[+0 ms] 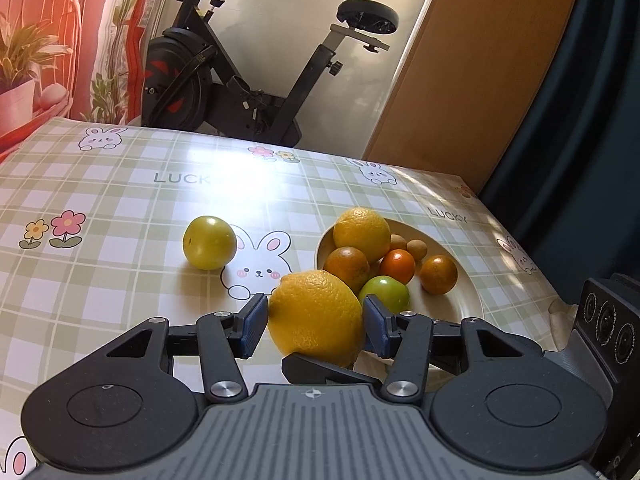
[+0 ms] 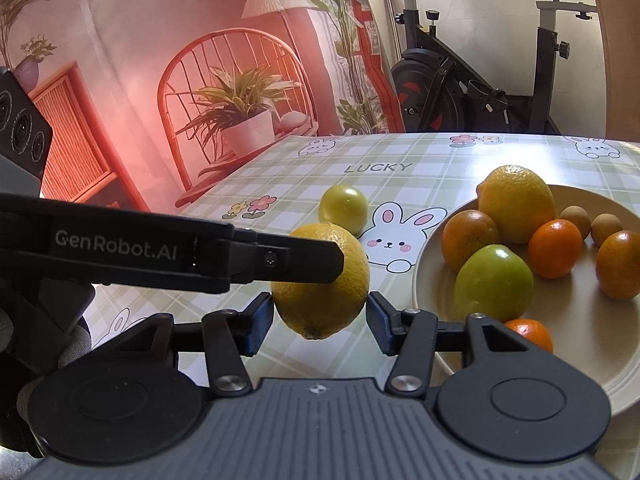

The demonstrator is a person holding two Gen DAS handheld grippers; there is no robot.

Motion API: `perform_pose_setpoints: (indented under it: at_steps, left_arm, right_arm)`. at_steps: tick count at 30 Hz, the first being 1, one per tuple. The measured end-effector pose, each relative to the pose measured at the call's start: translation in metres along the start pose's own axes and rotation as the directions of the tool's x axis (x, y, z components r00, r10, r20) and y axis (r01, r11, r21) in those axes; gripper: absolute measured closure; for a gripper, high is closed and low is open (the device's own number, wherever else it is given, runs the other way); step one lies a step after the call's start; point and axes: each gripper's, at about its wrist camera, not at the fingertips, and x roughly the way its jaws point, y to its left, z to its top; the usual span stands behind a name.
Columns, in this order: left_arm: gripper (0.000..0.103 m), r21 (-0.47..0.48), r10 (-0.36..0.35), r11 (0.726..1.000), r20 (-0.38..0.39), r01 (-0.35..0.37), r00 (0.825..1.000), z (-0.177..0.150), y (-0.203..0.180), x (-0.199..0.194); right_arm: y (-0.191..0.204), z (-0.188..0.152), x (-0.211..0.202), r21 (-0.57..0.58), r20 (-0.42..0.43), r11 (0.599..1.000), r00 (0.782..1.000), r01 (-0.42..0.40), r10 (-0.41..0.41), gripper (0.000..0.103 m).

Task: Organize fruits
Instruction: 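Carry the lemon with the left gripper over the beige plate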

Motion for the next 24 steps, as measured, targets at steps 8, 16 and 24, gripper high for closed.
perform_pose_setpoints:
  at_steps: [8,16,24]
  left_arm:
    - [0.048,0.092,-0.019,0.996,0.004,0.018,1.0,0.017,-0.05,0.01]
    - [0.047,0.196,-0.093,0.975,-0.054,0.102,0.994,0.02,-0.106,0.041]
    - [0.047,0.23,-0.088,0.967,-0.096,0.109,0.991,0.015,-0.128,0.07]
  right_arm:
    - [-0.019,0.004,-0.037,0.075,0.122,0.997,0.992,0.015,-0.024,0.049]
    - [-0.058,-0.005,-0.08,0.155,0.19,0.983,0.973,0.102,-0.131,0.049]
    - [-0.087,-0.015,-0.097,0.226,0.191,0.953,0.95,0.201,-0.246,0.049]
